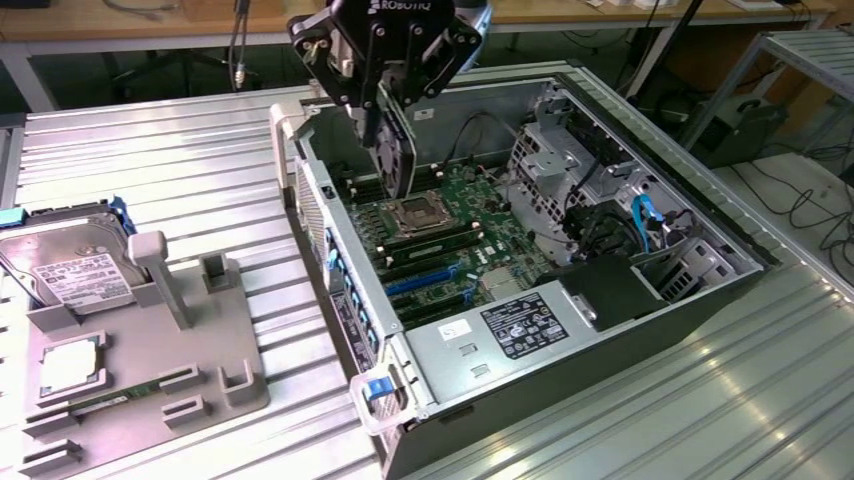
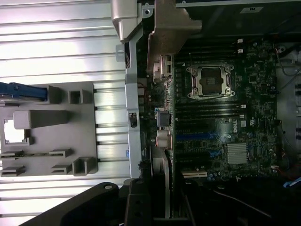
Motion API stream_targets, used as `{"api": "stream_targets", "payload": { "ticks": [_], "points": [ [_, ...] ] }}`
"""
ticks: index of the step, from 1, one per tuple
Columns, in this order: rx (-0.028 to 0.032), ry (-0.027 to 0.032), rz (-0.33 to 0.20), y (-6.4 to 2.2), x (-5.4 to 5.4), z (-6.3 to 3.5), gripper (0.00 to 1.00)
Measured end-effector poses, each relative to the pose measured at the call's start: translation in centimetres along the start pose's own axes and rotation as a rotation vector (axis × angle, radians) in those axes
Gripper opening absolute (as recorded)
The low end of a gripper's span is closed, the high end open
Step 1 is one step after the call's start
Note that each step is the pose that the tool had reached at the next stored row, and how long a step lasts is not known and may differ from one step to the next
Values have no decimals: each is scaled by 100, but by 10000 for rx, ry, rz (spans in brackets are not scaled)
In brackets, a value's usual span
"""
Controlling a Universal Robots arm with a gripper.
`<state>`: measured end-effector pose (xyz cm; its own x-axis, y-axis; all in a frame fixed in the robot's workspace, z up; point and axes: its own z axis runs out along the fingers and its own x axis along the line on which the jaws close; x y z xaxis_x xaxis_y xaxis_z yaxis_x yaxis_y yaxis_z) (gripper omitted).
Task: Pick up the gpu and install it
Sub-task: 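Pick up the gpu and move the gpu toward the slot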
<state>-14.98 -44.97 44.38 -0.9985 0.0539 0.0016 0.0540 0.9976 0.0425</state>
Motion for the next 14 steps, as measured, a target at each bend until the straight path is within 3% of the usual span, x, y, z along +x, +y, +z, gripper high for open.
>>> {"api": "stream_targets", "payload": {
  "ticks": [7, 14],
  "points": [
    [1, 1, 0, 6, -108, 1, 28],
    [0, 0, 2, 17, -319, 5, 28]
  ]
}}
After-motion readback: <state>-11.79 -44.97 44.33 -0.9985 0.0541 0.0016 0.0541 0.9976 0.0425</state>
